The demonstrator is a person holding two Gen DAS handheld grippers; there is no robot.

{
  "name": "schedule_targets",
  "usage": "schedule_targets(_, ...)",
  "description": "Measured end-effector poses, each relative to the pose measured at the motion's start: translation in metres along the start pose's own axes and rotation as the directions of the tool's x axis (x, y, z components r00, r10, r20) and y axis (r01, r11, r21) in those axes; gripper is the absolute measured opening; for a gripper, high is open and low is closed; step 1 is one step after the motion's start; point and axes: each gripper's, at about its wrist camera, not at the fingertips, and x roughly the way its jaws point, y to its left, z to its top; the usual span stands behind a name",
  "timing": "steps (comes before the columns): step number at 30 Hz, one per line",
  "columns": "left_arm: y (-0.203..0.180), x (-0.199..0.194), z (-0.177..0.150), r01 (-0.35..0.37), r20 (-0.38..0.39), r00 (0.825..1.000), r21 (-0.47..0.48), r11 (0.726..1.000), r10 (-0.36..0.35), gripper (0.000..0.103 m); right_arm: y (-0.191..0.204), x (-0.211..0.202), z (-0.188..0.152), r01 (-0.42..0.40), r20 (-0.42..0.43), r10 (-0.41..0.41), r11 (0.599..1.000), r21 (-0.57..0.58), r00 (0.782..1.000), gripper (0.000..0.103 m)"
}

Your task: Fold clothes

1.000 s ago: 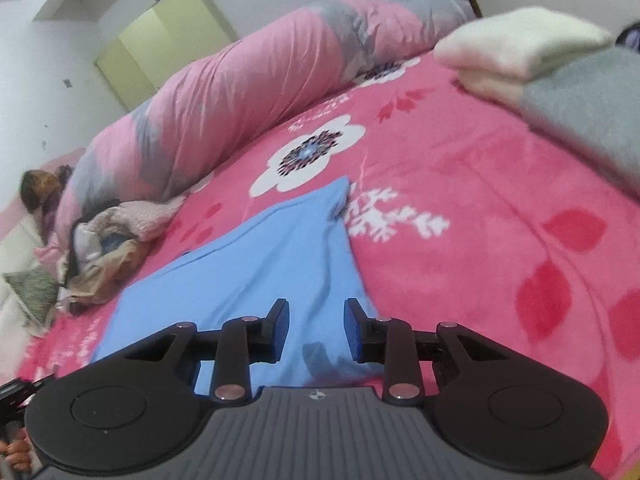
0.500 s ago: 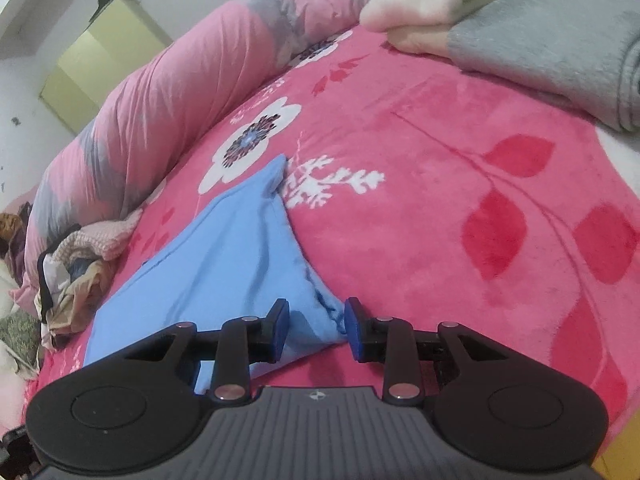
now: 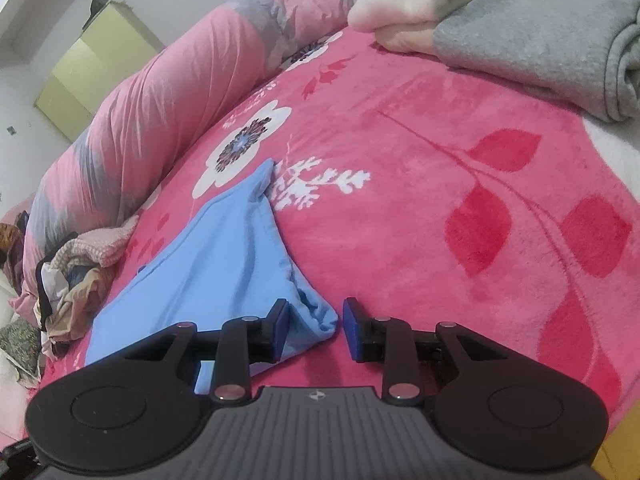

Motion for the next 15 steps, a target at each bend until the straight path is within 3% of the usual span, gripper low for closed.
schedule_targets(2,-0.001,-0.005,-0.001,-0.001,0.011,1.0,0.027,1.0,0.0,0.015,0.009,-0.007,-0.001,0.014,0.031,-0.013,0.999,-0.042,0.999,0.031)
schedule_targets(5,-0.003,-0.012,-0.003,-0.002,0.026,1.0,0.067,0.998,0.0,0.017,0.047,-0.021,-0.005,-0.008,0.076,0.025,0.975,-0.221,0.997,0.031)
schedule_targets(8,-0.006,-0.013,-0.003,-0.01,0.034,0.999,0.117,0.993,0.006,0.022,0.108,-0.026,-0.019,-0.122,0.057,0.168,0.873,-0.473,0.984,0.031)
schedule_targets(10,-0.006,-0.008,-0.003,-0.012,0.032,0.999,0.146,0.989,0.007,0.022,0.153,-0.018,-0.039,-0.215,-0.012,0.265,0.754,-0.621,0.964,0.031)
schedule_targets(12,-0.004,-0.005,-0.002,-0.004,0.033,0.999,0.151,0.989,-0.001,0.022,0.202,-0.005,-0.07,-0.295,-0.105,0.339,0.578,-0.761,0.935,0.031)
schedule_targets(15,0.001,-0.003,-0.002,0.015,0.035,0.999,0.133,0.991,-0.02,0.022,0.264,0.016,-0.129,-0.327,-0.21,0.362,0.301,-0.896,0.908,0.031)
